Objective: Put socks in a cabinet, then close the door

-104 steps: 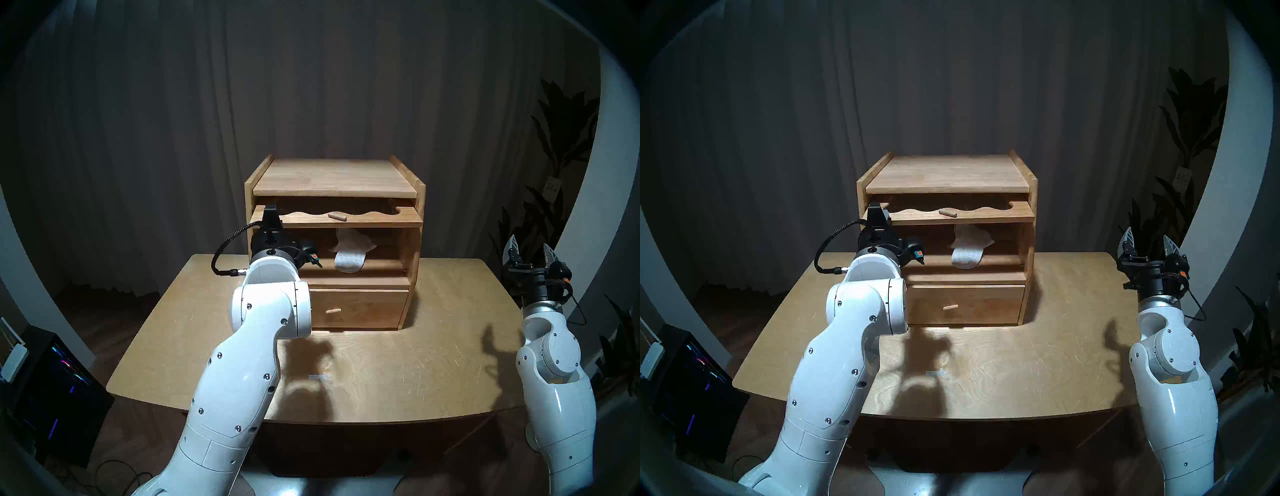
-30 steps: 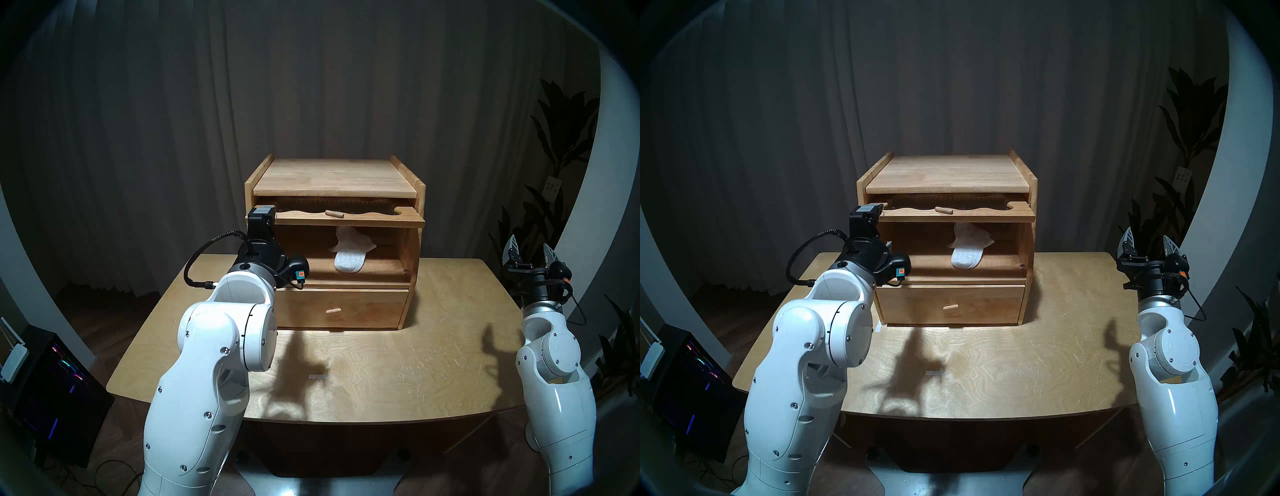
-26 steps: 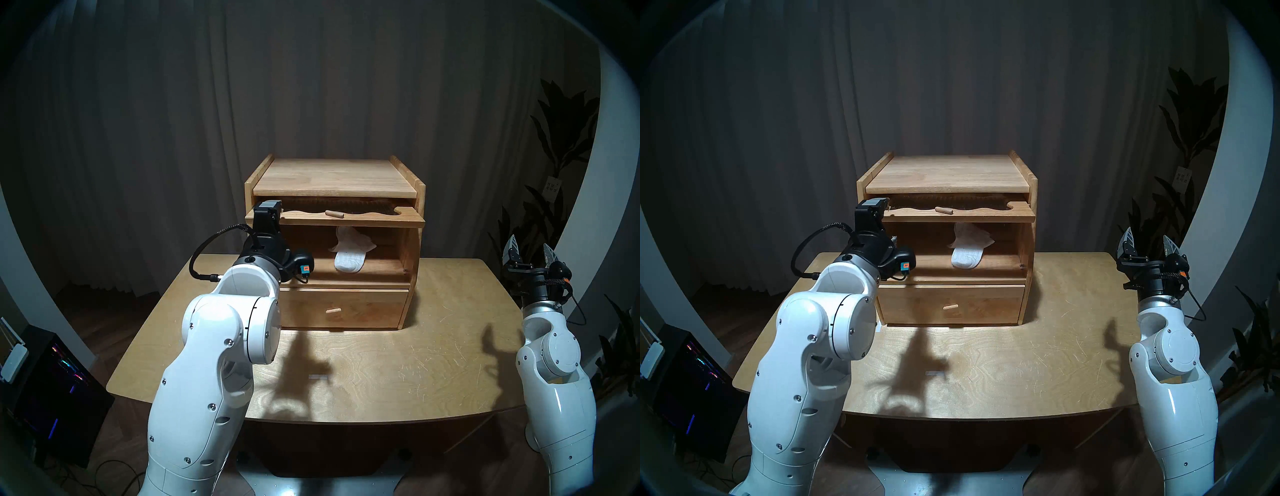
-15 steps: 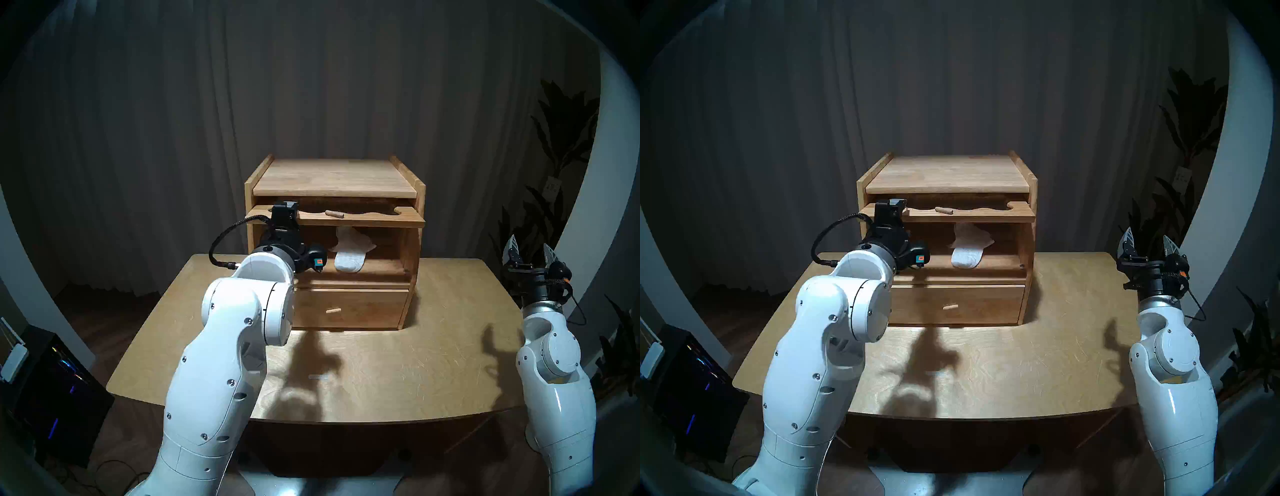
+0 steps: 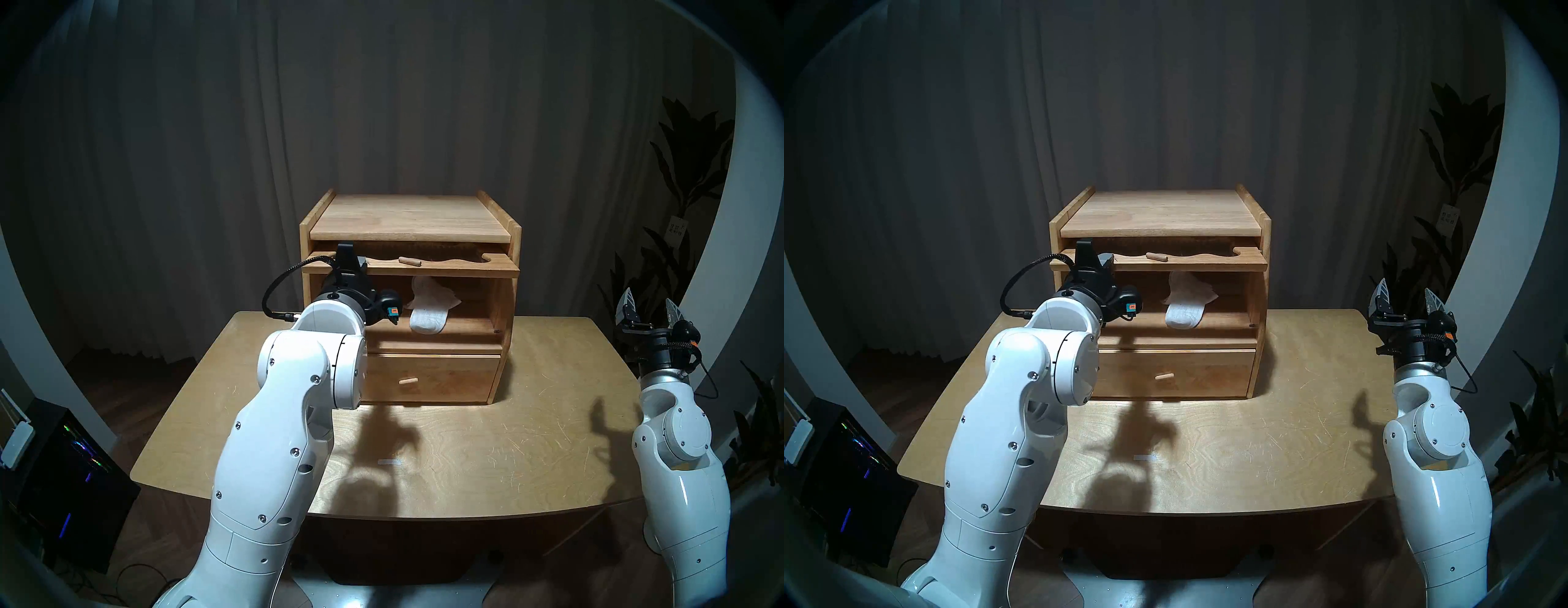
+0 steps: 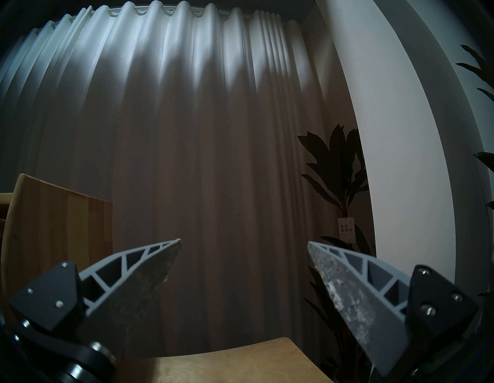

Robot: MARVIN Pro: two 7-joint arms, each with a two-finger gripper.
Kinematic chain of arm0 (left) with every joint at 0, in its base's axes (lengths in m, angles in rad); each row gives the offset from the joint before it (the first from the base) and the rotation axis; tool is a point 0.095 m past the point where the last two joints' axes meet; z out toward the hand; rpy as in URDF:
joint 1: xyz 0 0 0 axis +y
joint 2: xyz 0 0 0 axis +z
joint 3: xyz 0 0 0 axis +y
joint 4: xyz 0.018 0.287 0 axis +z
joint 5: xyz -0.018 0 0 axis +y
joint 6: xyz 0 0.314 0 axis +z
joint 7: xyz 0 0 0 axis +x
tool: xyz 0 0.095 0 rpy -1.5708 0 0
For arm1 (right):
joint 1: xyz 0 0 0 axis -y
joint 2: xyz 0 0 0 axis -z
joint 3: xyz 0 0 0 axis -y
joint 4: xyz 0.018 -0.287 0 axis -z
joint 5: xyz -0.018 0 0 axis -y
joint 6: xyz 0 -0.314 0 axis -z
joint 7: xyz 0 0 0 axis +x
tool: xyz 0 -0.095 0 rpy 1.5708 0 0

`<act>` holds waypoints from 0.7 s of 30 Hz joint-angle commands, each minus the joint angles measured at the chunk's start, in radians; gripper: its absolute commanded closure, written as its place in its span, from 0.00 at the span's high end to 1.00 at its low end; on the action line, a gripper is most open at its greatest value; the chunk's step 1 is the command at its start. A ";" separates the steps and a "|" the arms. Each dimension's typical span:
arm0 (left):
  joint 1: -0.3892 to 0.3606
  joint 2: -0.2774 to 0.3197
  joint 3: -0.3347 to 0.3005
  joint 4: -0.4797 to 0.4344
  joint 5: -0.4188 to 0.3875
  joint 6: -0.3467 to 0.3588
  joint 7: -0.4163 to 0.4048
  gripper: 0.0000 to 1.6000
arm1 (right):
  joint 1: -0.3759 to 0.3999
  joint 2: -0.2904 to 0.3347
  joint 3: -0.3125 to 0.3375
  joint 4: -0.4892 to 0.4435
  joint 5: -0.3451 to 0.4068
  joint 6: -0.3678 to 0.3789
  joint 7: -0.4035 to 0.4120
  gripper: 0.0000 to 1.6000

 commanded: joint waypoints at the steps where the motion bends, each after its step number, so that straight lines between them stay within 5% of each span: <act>1: 0.062 -0.006 0.027 -0.069 0.002 0.020 0.030 0.00 | 0.002 0.000 0.004 -0.022 0.002 -0.002 -0.001 1.00; 21: 0.192 0.021 0.000 -0.140 0.021 0.076 0.091 0.00 | 0.002 0.000 0.004 -0.022 0.002 -0.002 -0.001 1.00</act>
